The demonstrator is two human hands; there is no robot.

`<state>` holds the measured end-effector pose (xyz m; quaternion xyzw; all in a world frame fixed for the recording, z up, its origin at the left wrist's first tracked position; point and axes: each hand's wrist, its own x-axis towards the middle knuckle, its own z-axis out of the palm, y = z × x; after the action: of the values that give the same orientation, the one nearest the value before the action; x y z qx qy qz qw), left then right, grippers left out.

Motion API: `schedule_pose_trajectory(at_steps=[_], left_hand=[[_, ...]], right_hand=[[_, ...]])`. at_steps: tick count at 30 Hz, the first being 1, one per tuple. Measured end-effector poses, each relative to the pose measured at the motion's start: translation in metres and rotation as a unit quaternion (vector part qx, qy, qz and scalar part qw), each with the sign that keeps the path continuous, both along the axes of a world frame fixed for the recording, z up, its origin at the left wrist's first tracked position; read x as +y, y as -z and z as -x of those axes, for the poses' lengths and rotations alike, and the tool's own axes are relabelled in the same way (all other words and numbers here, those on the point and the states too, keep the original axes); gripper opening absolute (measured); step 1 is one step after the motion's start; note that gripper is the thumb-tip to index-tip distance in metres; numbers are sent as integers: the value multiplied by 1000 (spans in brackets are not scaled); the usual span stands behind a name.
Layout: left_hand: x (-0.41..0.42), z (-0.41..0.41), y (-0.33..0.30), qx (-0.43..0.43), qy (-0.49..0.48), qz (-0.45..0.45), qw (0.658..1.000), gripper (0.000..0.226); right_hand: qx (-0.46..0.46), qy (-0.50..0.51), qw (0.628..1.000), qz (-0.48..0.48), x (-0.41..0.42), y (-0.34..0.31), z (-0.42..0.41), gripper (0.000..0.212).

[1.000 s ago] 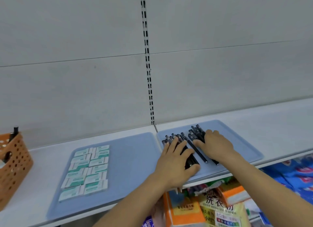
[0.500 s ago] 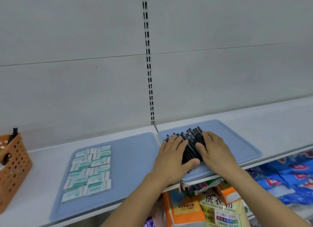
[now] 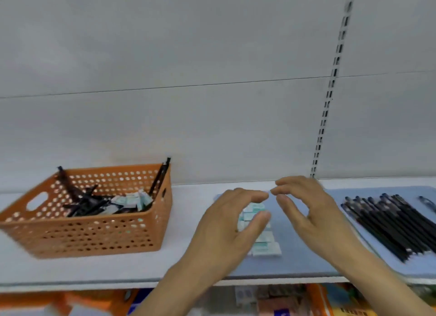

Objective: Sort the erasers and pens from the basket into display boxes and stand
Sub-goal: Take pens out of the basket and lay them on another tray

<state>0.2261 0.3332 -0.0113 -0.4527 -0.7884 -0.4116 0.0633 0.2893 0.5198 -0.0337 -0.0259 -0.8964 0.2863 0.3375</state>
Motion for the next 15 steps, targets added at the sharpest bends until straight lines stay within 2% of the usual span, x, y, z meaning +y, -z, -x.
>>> schedule_pose_trajectory(at_steps=[7, 10, 13, 15], left_hand=[[-149, 76, -36, 8, -98, 24, 995, 18], [-207, 130, -52, -26, -167, 42, 985, 15], [-250, 180, -51, -61, -220, 47, 972, 15], [-264, 200, -42, -99, -218, 53, 969, 15]], right_hand=[[10, -132, 990, -47, -114, -45, 92, 17], [-74, -178, 975, -106, -153, -59, 138, 13], [-188, -209, 945, -168, -192, -68, 176, 22], [-244, -233, 921, -195, -221, -69, 198, 30]])
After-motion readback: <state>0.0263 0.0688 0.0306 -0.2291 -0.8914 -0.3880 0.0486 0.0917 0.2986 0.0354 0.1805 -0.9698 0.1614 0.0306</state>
